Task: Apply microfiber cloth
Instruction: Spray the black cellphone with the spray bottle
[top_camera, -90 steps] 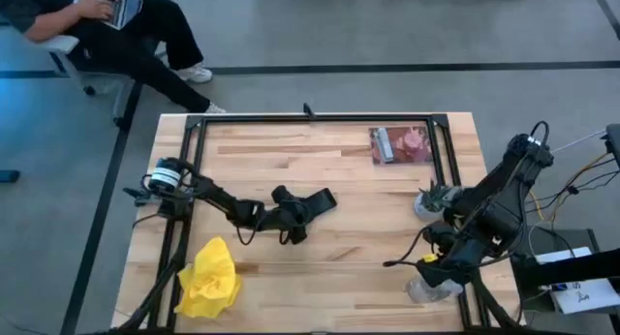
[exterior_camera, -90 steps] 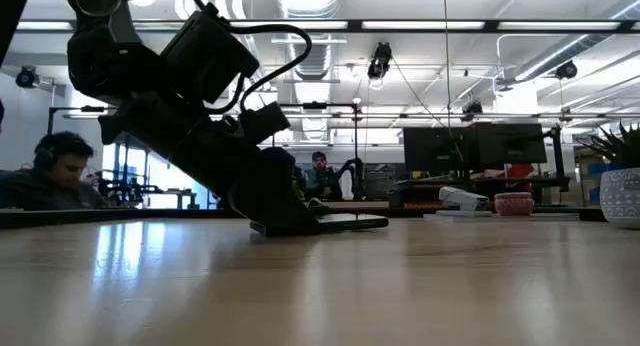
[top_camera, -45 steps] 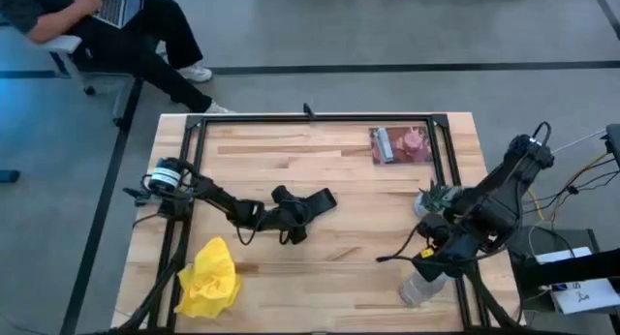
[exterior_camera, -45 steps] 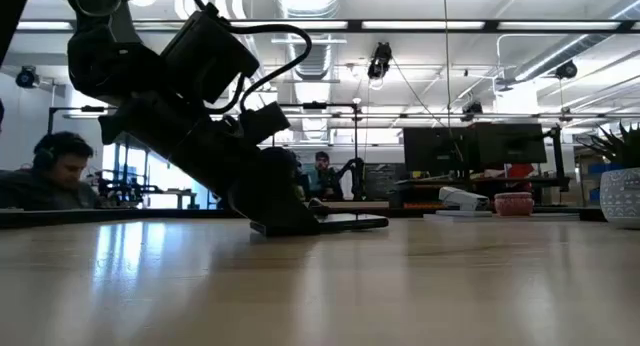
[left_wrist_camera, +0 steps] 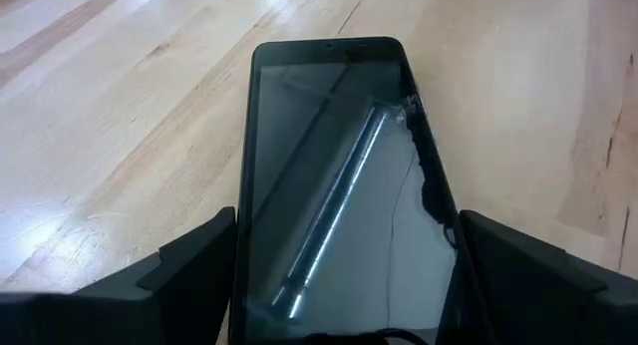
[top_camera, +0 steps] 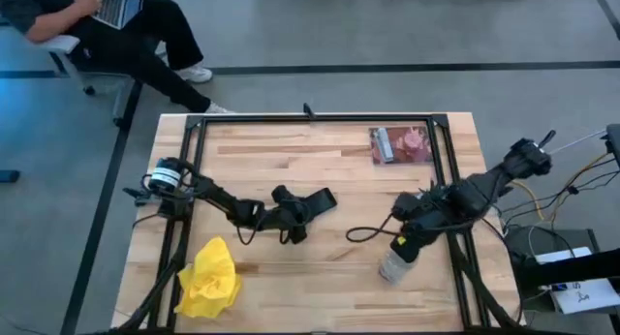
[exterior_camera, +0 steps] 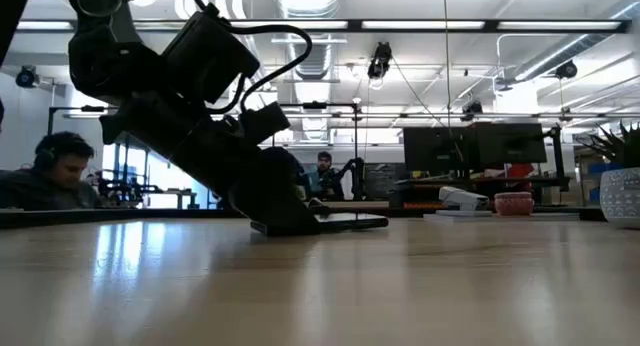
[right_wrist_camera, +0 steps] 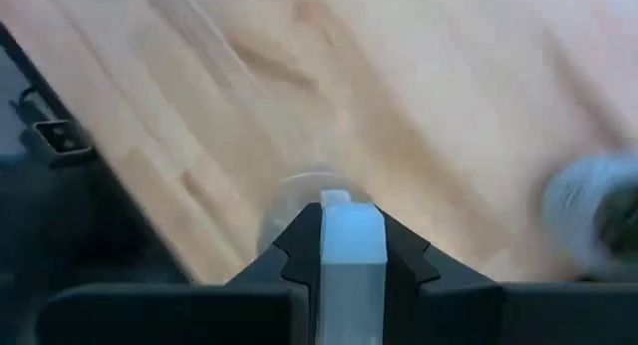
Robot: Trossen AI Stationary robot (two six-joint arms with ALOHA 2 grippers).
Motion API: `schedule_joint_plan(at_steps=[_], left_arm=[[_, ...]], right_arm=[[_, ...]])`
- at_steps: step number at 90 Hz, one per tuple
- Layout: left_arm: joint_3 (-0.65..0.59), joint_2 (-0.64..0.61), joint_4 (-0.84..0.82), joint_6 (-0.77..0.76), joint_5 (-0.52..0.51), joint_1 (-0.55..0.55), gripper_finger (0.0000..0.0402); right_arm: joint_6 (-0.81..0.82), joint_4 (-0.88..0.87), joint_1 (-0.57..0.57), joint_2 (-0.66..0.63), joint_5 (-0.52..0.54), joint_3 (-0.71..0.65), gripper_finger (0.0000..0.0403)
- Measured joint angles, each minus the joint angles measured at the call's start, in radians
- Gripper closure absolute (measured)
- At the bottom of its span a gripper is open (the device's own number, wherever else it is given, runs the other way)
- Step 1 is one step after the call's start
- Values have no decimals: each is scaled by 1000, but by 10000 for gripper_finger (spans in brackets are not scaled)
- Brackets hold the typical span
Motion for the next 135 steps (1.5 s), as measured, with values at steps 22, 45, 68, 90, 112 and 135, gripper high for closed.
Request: schedule_joint_plan(at_steps=[22, 45, 68, 90, 112, 135], left_arm=[[1, 0, 0, 16, 0, 11, 74], [1, 0, -1, 29, 7, 15, 74], [3, -22, -61, -40, 97, 17, 74], [3, -81, -189, -79, 157, 12, 74], [2, -93, -218, -80, 163, 10, 74], [3, -94, -241, -95, 161, 7, 74]], right_arm=[[-405, 15, -111, 113, 112, 122, 368], [-719, 7, -209, 227, 15, 223, 367], [-946, 20, -267, 304, -20, 323, 358], [-1070, 68, -290, 338, -18, 326, 348], [-1116, 112, -309, 361, -11, 324, 315], [-1121, 120, -334, 353, -16, 348, 233]])
